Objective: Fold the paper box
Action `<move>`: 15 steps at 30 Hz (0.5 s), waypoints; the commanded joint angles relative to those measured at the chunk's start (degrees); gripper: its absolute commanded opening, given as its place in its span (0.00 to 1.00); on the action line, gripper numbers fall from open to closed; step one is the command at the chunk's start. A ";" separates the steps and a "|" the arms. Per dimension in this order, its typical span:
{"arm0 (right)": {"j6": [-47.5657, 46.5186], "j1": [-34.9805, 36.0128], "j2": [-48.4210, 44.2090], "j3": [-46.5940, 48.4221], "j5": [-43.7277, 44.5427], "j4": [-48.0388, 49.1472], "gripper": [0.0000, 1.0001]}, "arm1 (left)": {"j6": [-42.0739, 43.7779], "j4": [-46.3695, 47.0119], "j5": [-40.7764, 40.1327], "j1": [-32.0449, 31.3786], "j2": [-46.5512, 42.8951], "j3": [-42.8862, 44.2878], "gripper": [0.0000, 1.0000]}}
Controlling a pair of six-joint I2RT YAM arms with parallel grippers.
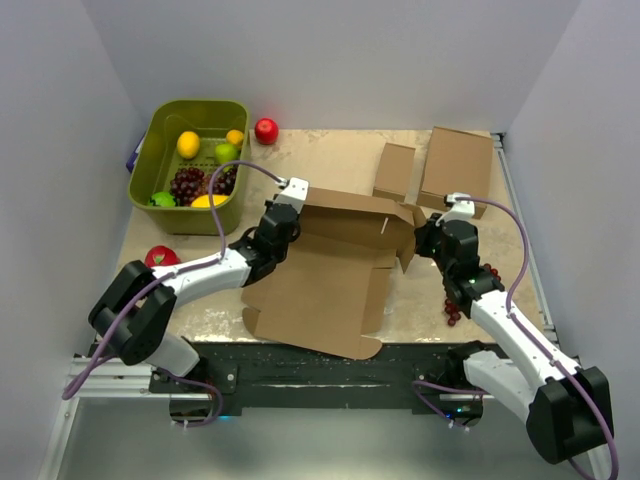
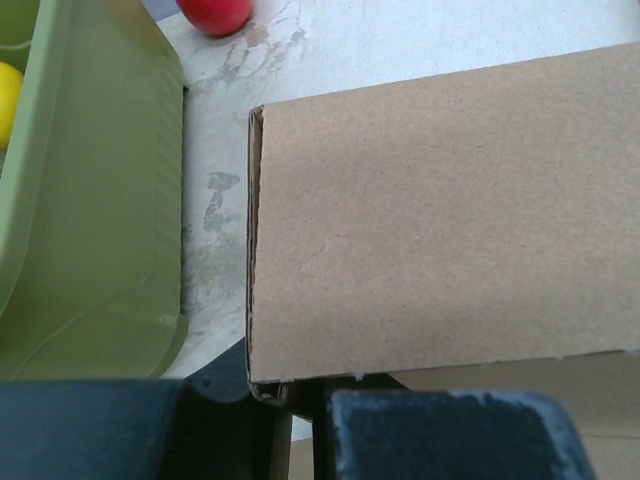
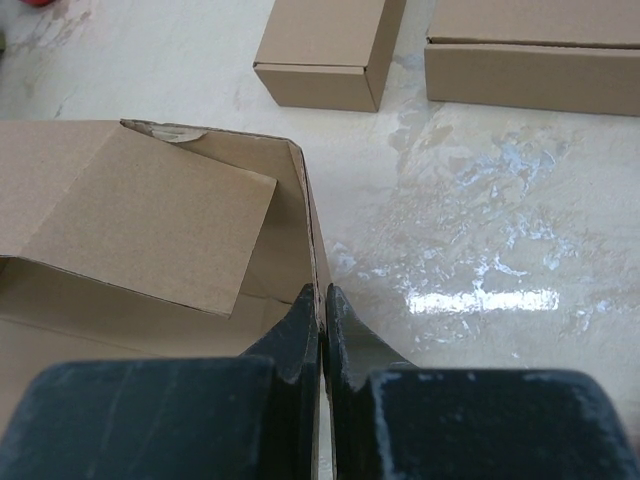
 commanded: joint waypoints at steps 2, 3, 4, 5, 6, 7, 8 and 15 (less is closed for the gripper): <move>0.37 -0.64 -1.62 1.91 4.09 2.22 0.00 | 5.80 -2.87 -4.07 0.92 0.12 -2.34 0.00; 0.54 -0.64 -1.45 1.91 4.00 2.22 0.00 | 4.40 -2.69 -1.77 0.83 0.03 -2.77 0.00; 0.63 -0.64 -1.36 1.82 4.09 2.39 0.00 | 3.08 -2.17 0.78 0.83 -0.32 -3.13 0.00; 0.81 -0.64 -1.36 1.64 4.00 2.48 0.00 | 0.63 -1.56 4.37 0.83 -0.67 -4.17 0.00; 0.81 -0.64 -1.36 1.56 3.83 2.57 0.00 | -1.22 -1.03 5.63 0.74 -0.85 -4.79 0.03; 0.81 -0.64 -1.53 1.47 3.22 2.92 0.00 | -2.20 -0.07 6.42 0.83 -0.94 -5.23 0.10; 0.72 -0.56 -1.53 1.21 2.78 3.01 0.00 | -4.04 0.29 8.26 0.83 -1.11 -5.76 0.14; -0.51 -0.64 -1.71 1.03 0.49 4.06 0.00 | -9.06 1.44 14.86 0.74 -5.15 -8.14 0.55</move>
